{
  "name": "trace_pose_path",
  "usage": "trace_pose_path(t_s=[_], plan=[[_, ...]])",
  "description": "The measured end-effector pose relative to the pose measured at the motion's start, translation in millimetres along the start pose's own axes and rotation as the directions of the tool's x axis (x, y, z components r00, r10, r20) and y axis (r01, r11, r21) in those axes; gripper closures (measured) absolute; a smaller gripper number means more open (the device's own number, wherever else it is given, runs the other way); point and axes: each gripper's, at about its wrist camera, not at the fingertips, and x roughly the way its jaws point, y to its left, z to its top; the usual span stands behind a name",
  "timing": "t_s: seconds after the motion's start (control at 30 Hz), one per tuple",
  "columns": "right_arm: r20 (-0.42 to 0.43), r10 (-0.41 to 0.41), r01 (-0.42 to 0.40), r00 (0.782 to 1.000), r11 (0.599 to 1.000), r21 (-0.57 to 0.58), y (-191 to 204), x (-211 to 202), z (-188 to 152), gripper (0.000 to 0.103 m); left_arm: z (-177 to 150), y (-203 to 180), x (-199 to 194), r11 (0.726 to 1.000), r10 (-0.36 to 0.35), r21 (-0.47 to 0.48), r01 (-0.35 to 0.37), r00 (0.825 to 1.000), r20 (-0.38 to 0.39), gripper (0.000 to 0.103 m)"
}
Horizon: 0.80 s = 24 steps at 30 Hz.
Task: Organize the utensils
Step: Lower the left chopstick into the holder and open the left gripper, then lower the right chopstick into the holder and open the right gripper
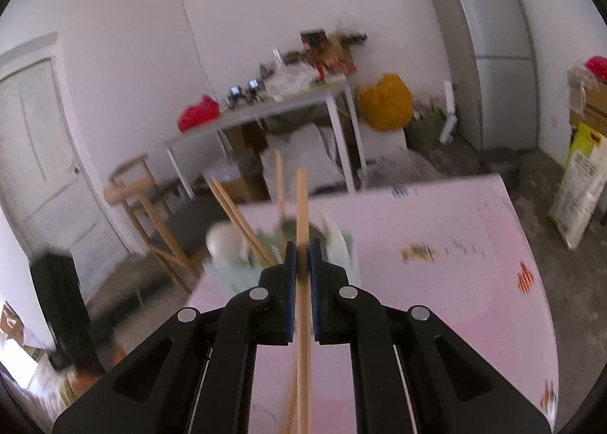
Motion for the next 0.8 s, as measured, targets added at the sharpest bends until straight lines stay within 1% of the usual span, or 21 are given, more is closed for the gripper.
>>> trace_pose_path(t_s=[0.07, 0.13, 0.23, 0.33, 0.4, 0.47, 0.6, 0.63, 0.73, 0.8], plan=[[0.040, 0.025, -0.026, 0.999, 1.000, 0.005, 5, 5, 14, 0.096, -7, 2, -4, 1.000, 0.023, 0.010, -0.023, 1.000, -0.017, 0.057], [0.086, 0.060, -0.062, 0.994, 0.998, 0.020, 11, 12, 30, 0.096, -13, 8, -9, 0.999, 0.037, -0.001, -0.037, 0.999, -0.025, 0.057], [0.152, 0.073, -0.078, 0.986, 0.997, 0.026, 20, 24, 49, 0.096, -15, 17, -15, 0.998, 0.056, -0.020, -0.056, 0.998, -0.027, 0.057], [0.212, 0.057, -0.068, 0.976, 0.997, 0.046, 27, 42, 63, 0.096, -14, 22, -19, 0.996, 0.084, -0.018, -0.084, 0.996, -0.018, 0.057], [0.241, 0.024, -0.042, 0.970, 0.997, 0.068, 28, 58, 71, 0.096, -15, 24, -20, 0.996, 0.092, -0.013, -0.093, 0.996, -0.020, 0.057], [0.247, -0.001, -0.023, 0.969, 0.995, 0.094, 29, 74, 76, 0.096, -14, 28, -20, 0.994, 0.107, -0.010, -0.108, 0.994, -0.025, 0.057], [0.250, -0.025, -0.011, 0.968, 0.990, 0.144, 26, 101, 81, 0.096, -14, 37, -20, 0.991, 0.128, -0.018, -0.129, 0.991, -0.031, 0.057], [0.250, -0.026, -0.011, 0.968, 0.989, 0.146, 26, 107, 82, 0.096, -14, 38, -20, 0.991, 0.131, -0.020, -0.132, 0.991, -0.032, 0.057], [0.256, -0.066, 0.034, 0.964, 0.991, 0.128, 28, 120, 79, 0.096, -13, 45, -21, 0.989, 0.147, -0.027, -0.148, 0.989, -0.031, 0.057], [0.253, -0.075, 0.046, 0.965, 0.992, 0.121, 28, 125, 75, 0.096, -12, 48, -22, 0.988, 0.153, -0.032, -0.154, 0.988, -0.028, 0.057]])
